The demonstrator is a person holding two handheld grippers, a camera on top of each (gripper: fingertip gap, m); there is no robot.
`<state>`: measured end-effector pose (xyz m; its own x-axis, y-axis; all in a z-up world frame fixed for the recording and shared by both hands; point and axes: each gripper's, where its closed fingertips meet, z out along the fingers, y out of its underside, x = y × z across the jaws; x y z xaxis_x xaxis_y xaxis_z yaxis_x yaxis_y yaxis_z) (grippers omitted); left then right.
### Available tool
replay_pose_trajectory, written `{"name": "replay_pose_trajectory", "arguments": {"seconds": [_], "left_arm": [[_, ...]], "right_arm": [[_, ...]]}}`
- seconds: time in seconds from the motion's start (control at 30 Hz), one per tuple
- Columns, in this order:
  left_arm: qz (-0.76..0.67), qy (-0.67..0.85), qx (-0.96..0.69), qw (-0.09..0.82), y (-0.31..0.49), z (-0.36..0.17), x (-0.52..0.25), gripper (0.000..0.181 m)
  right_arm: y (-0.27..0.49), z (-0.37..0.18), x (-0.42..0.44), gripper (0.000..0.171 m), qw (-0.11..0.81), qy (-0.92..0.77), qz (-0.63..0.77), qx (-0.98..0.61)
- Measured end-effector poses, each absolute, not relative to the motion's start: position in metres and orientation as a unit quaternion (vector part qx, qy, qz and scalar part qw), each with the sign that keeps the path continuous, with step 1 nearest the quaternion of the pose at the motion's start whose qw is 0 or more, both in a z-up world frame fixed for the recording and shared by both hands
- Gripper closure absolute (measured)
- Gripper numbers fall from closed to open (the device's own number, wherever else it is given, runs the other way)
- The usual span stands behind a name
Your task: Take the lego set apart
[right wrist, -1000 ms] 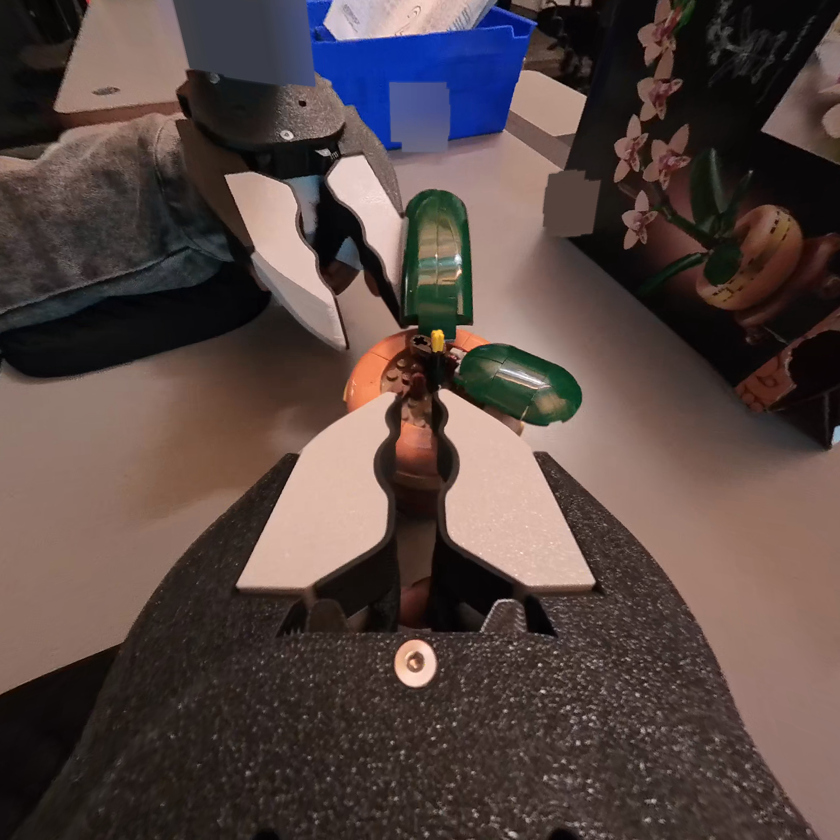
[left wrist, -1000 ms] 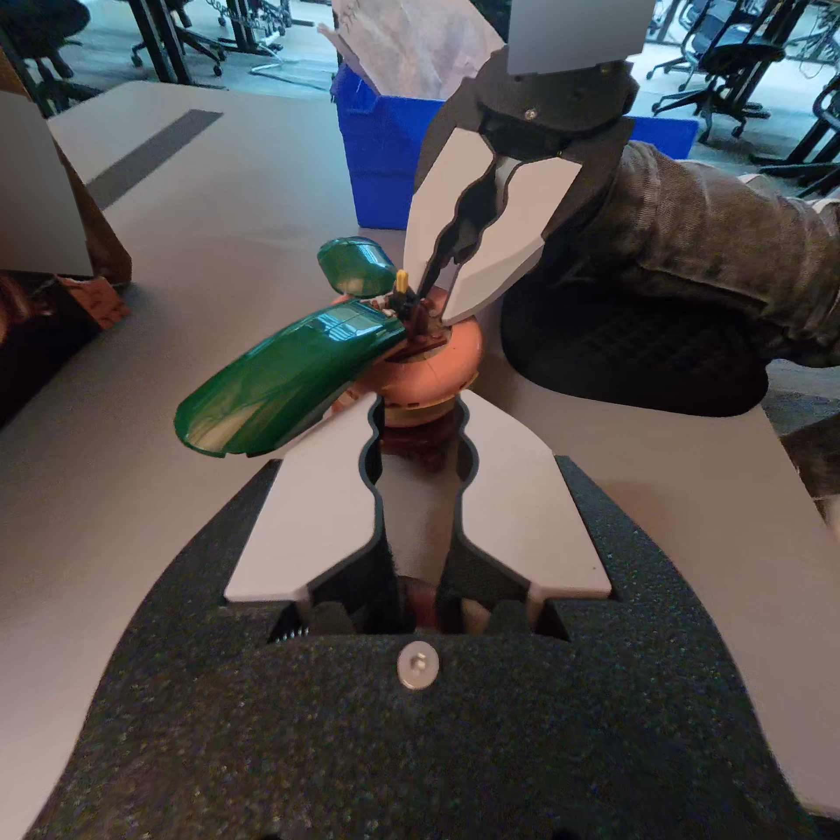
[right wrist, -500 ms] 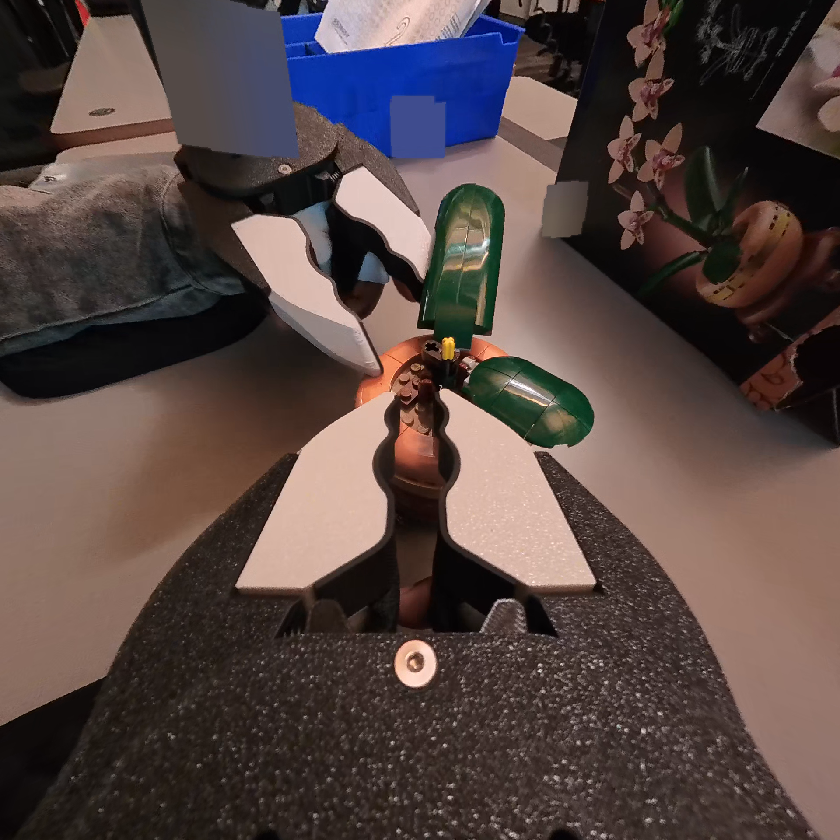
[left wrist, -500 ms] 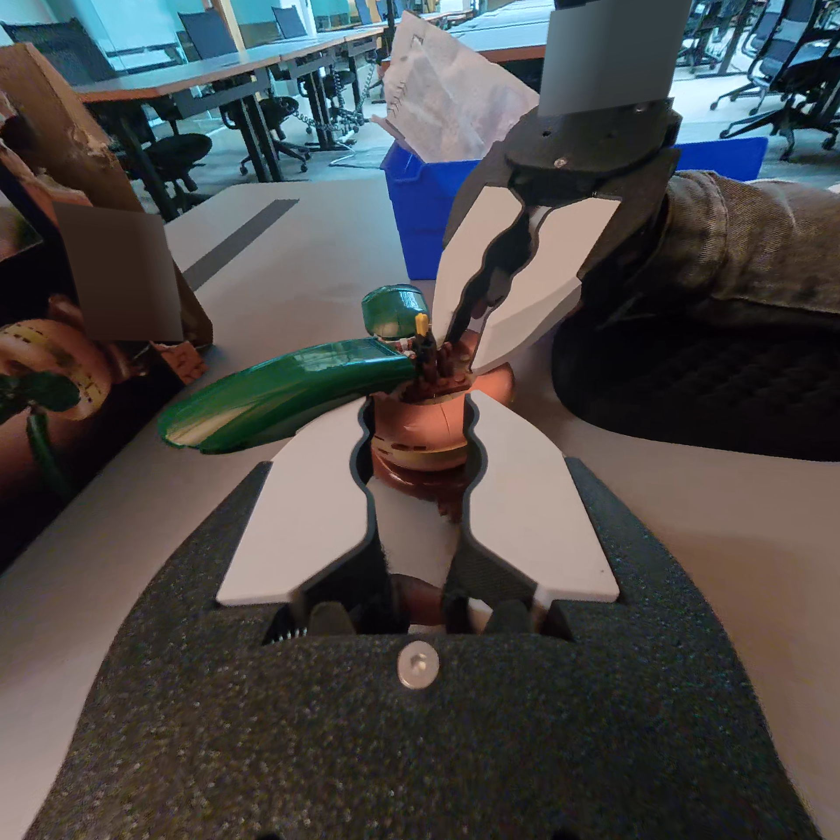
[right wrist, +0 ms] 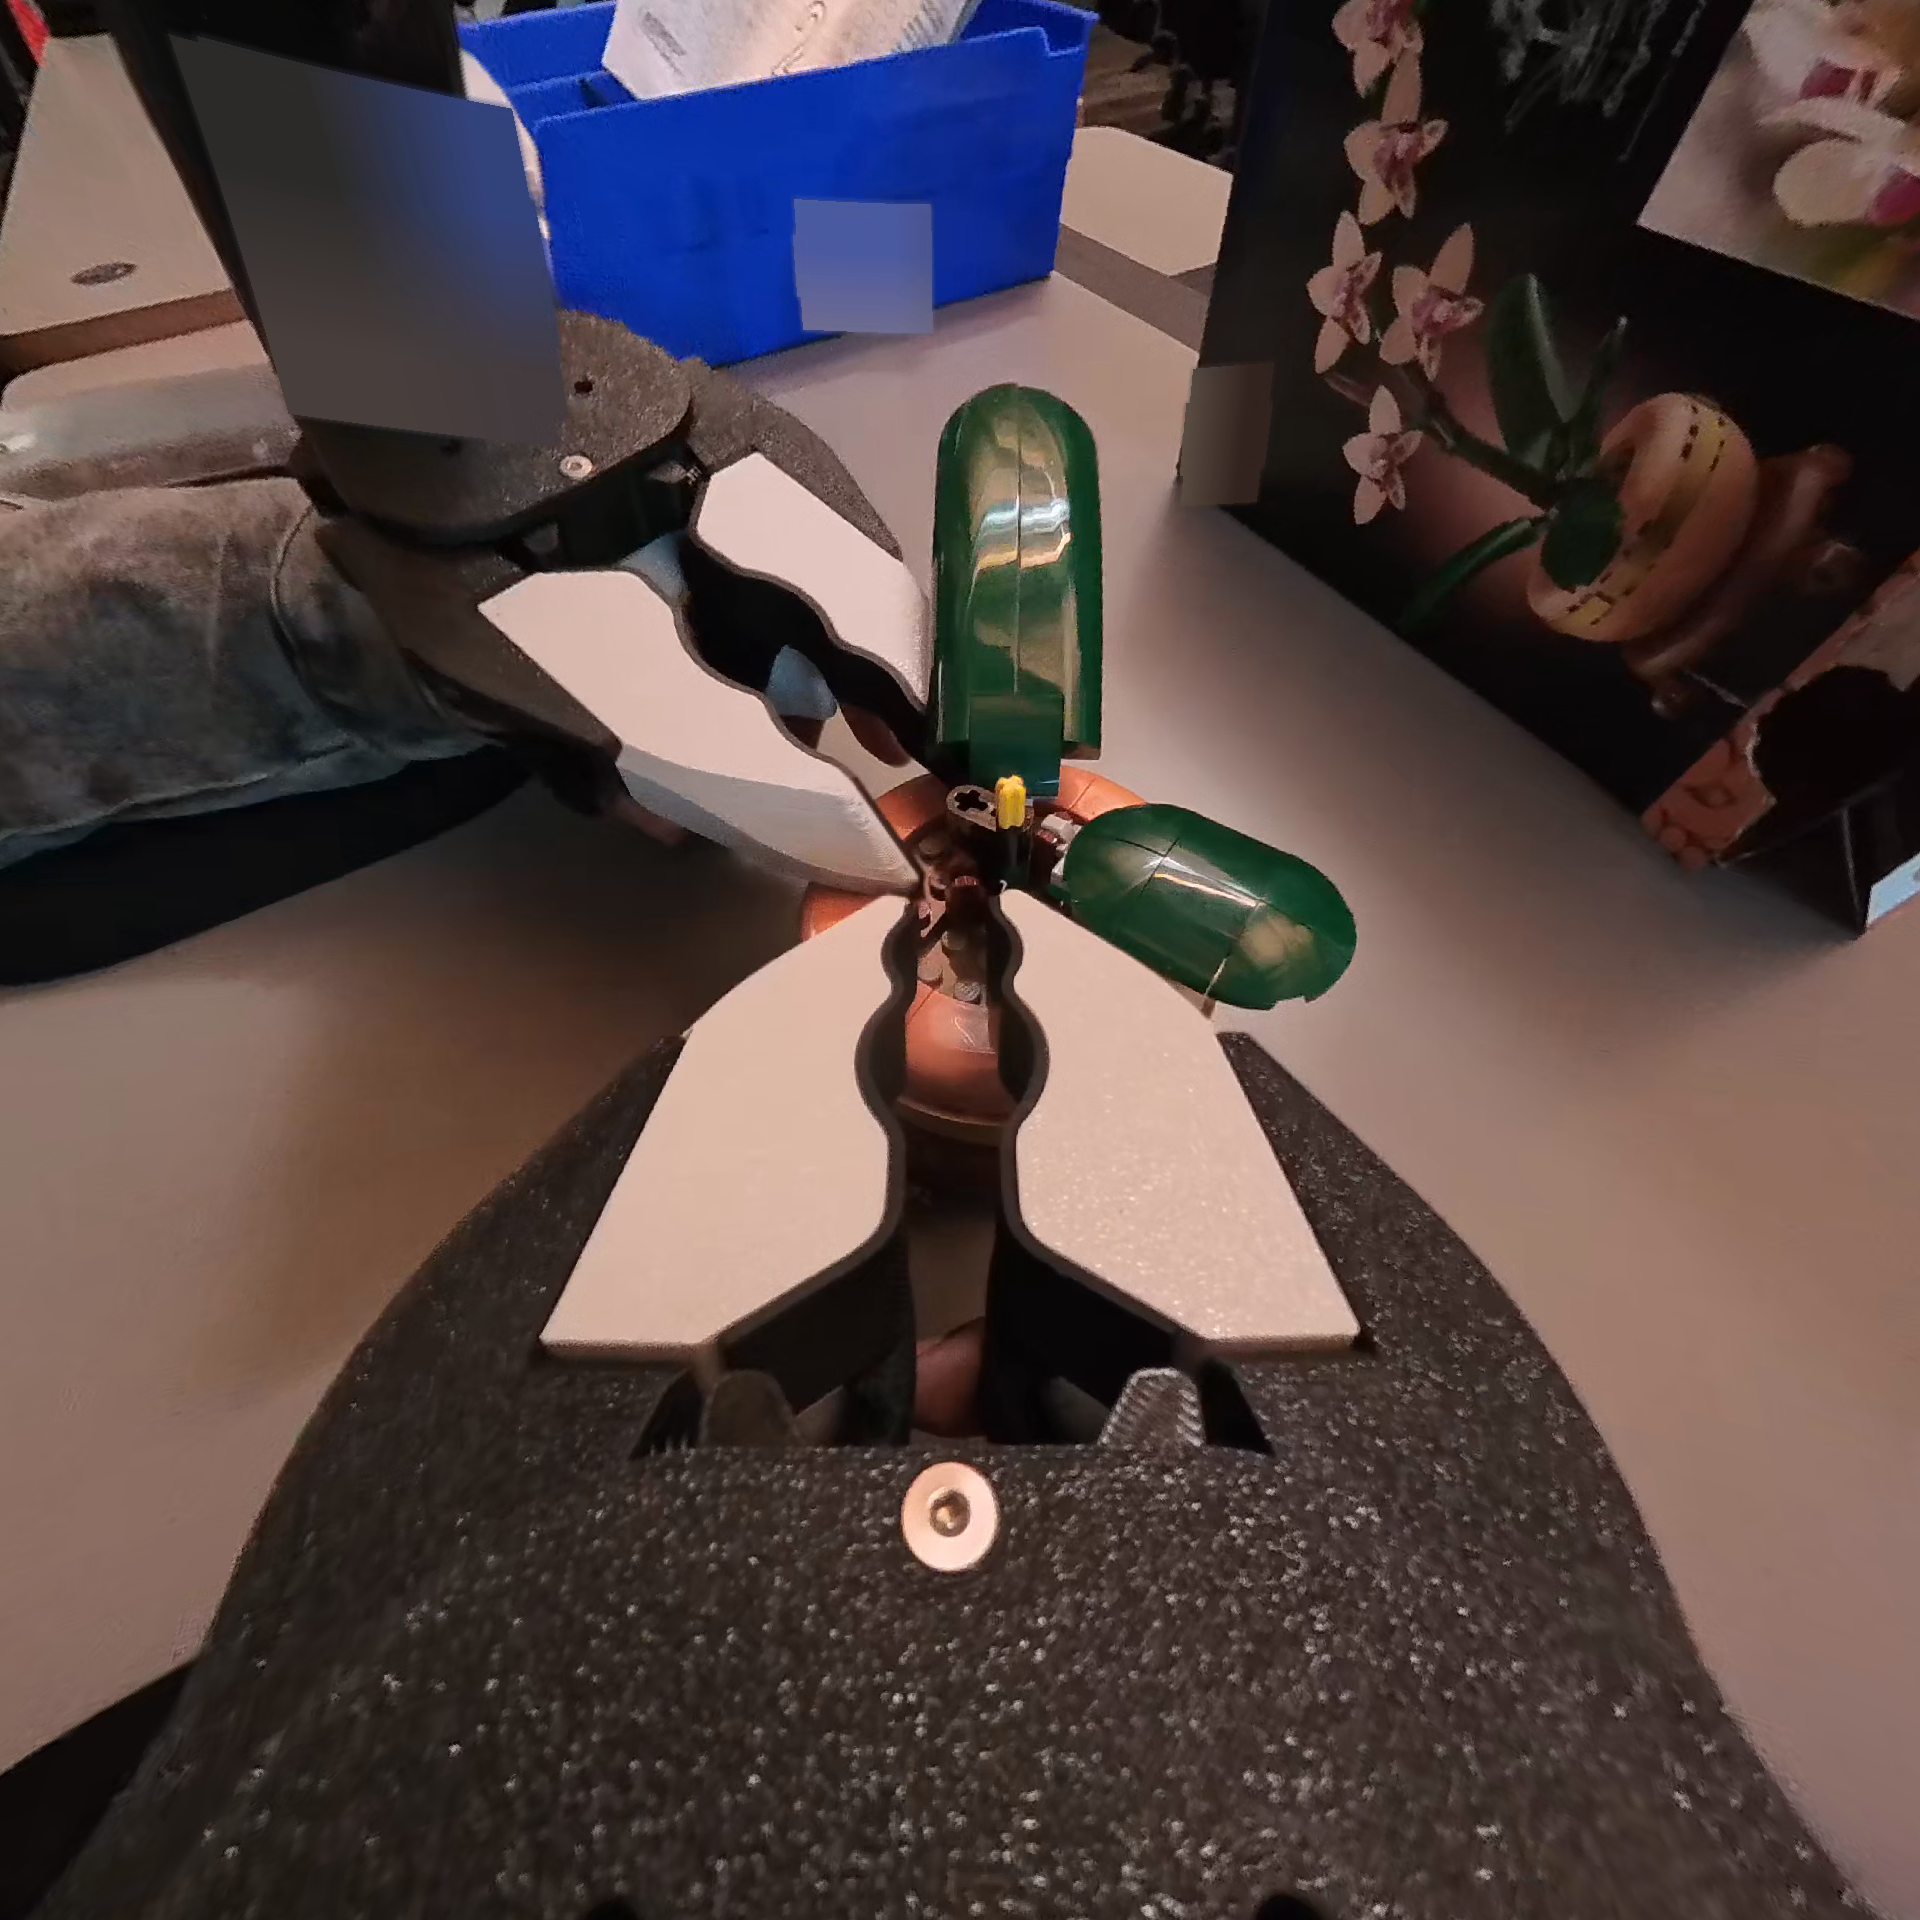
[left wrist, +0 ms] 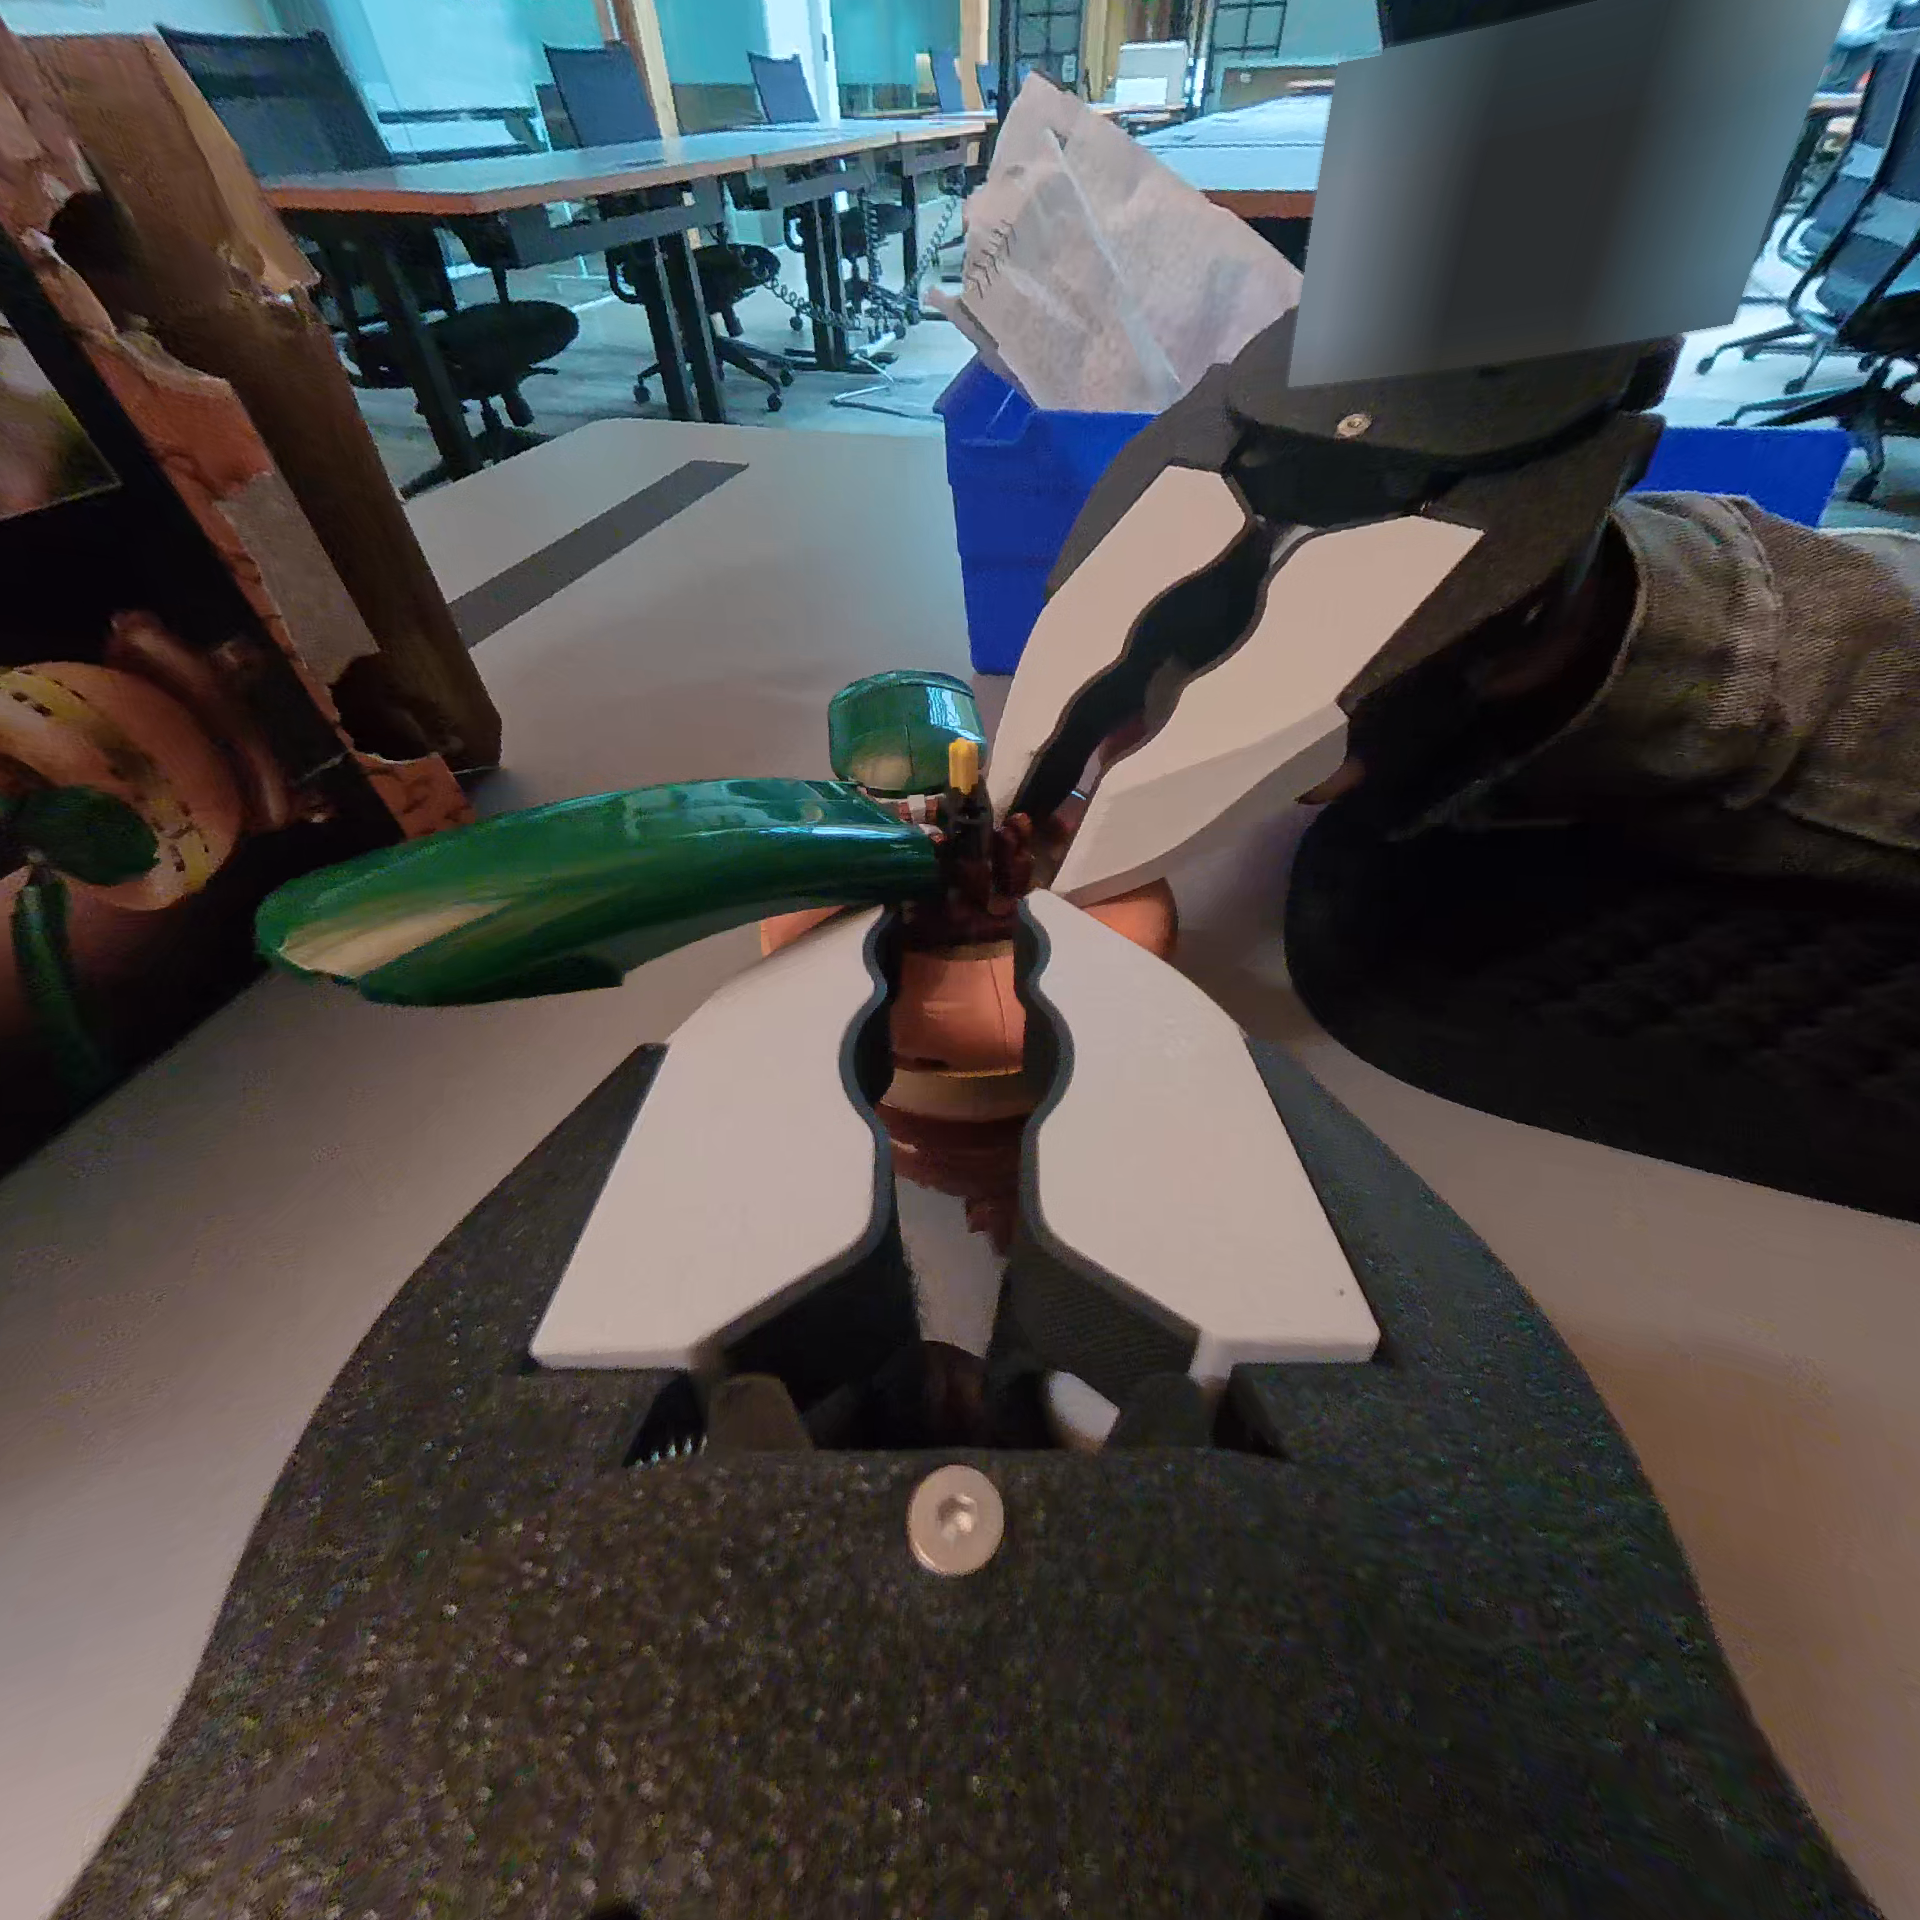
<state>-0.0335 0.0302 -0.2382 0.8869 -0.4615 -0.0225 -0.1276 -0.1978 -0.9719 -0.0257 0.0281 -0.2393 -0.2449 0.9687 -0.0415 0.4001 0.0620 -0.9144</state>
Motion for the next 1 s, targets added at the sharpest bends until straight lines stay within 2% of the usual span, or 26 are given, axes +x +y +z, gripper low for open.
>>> {"name": "replay_pose_trajectory", "arguments": {"seconds": [0.63,0.67,0.7,1.0], "left_arm": [[-0.108,0.185,-0.778,0.591,0.030,-0.239,-0.034,0.164],[-0.102,0.182,-0.779,0.591,0.031,-0.239,-0.036,0.165],[-0.094,0.183,-0.780,0.591,0.031,-0.240,-0.037,0.181],[-0.097,0.192,-0.784,0.582,0.030,-0.240,-0.030,0.181]], "right_arm": [[0.030,-0.233,-0.027,0.164,0.365,-0.647,0.418,-0.522],[0.031,-0.232,-0.027,0.165,0.366,-0.645,0.419,-0.524],[0.031,-0.232,-0.027,0.165,0.368,-0.644,0.418,-0.524],[0.033,-0.232,-0.028,0.166,0.385,-0.649,0.396,-0.523]]}}
